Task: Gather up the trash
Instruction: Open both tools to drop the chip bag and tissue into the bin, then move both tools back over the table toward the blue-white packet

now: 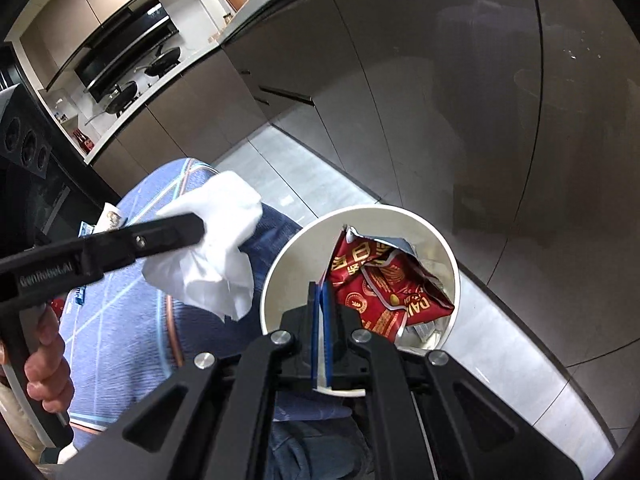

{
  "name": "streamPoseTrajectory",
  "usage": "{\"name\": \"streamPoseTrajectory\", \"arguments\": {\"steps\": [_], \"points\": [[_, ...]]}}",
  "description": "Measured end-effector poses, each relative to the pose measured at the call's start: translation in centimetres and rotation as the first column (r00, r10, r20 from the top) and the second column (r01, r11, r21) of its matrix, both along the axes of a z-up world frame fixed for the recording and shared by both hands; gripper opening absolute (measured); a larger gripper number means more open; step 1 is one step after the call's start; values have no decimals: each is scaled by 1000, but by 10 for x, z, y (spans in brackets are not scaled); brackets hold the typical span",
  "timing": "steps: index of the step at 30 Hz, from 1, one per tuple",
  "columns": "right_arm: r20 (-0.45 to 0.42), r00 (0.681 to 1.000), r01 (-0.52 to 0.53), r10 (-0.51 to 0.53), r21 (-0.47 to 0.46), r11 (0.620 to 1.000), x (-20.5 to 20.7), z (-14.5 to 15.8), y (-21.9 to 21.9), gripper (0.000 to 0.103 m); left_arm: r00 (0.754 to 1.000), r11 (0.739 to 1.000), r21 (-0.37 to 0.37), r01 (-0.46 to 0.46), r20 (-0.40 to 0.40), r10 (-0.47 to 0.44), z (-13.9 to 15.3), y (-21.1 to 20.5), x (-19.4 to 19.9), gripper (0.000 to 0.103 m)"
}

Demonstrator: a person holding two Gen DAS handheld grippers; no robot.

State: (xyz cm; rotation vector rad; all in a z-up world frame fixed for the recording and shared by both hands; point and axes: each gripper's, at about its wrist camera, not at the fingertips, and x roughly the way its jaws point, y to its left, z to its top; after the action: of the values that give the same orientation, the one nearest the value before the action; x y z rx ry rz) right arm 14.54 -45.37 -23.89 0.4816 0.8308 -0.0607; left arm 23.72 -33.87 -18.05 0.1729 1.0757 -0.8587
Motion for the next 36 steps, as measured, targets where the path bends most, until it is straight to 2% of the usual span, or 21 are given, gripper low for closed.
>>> {"name": "streamPoseTrajectory", "arguments": {"steps": [7,9,11,12,15,19,24,31,36], "points": [[-34,999,-20,20,-8,1000,19,-17,0,7,1000,999,32,-7,-8,7,-18,-10,11,5],[-55,998,-29,28,-23,999,24,-24,-1,15,1000,999,44,-14,2,14,-21,-12,12,15],[-68,997,-33,30,-44,998,25,-28,-1,50,999,998,44,-33,19,32,-22,-15,12,59],[-69,997,-34,29,-63,997,25,-29,0,53,998,998,39,-49,36,48,-20,-13,12,64],[-69,997,-44,38,-96,994,23,-29,2,58,997,998,21,-66,45,65,-17,-11,15,68],[-67,997,-34,27,-108,994,18,-30,-1,65,992,994,17,-105,75,103,-14,-4,16,83],[-54,998,-26,20,-104,994,16,-25,-2,73,988,993,24,-119,101,116,-9,0,14,90],[-25,999,-31,29,-98,995,14,-16,0,99,982,987,28,-158,113,154,-2,15,10,94],[-22,999,-35,33,-94,995,15,-9,3,100,977,982,12,-189,97,187,9,26,11,94]]}}
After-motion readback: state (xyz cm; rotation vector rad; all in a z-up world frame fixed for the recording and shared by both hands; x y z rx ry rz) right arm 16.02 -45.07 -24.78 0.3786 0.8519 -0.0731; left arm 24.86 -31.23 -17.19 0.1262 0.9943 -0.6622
